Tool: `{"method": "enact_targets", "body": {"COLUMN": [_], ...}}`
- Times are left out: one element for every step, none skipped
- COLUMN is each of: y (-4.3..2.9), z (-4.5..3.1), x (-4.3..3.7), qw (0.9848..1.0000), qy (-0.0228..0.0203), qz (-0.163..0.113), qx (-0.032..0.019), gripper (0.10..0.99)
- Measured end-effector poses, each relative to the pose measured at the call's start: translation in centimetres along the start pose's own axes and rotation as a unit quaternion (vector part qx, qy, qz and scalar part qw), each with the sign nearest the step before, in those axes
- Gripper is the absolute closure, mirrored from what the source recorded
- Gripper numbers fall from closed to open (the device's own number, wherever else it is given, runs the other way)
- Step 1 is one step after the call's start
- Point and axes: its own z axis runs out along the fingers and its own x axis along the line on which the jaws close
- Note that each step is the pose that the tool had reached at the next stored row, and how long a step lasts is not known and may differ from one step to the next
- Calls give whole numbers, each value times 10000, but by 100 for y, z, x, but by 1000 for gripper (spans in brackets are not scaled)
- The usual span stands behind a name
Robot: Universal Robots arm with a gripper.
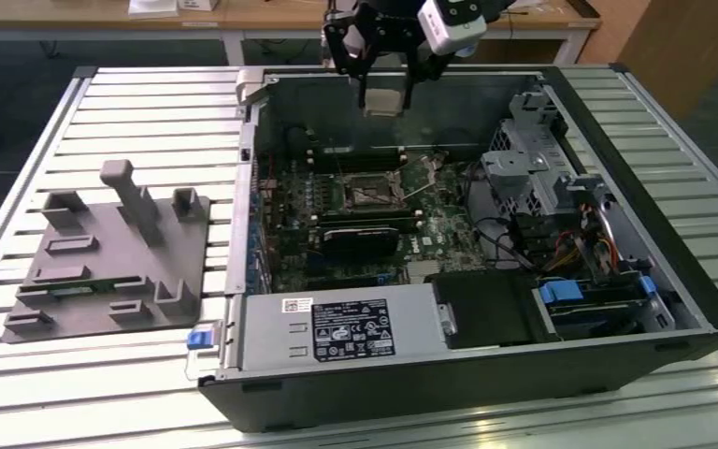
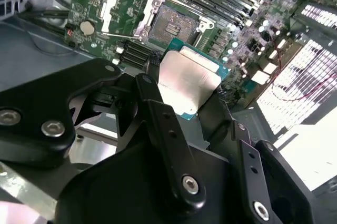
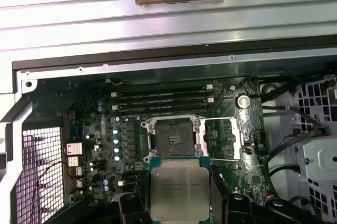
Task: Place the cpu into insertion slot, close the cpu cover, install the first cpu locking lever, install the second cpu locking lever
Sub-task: 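Place the cpu into insertion slot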
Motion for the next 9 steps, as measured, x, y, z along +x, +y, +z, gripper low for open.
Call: {"method": "enact_targets", "body": {"y": [0, 0, 0, 0, 0, -1, -1, -1, -1], "z": [2, 3, 4, 5, 6, 7, 8, 9, 10], "x": [0, 0, 0, 0, 0, 0, 0, 0, 0], "qw": [10000, 9999, 9998, 9997, 9996, 9995, 9993, 9991, 9990], "qy": [-7, -11, -15, -20, -24, -29, -33, -37, -40], "qz": [73, 125, 175, 224, 274, 323, 367, 412, 452], "qx": [-1, -2, -2, -2, -3, -3, -4, -4, -4], "gripper": [545, 545, 545, 545, 545, 545, 545, 545, 545]}}
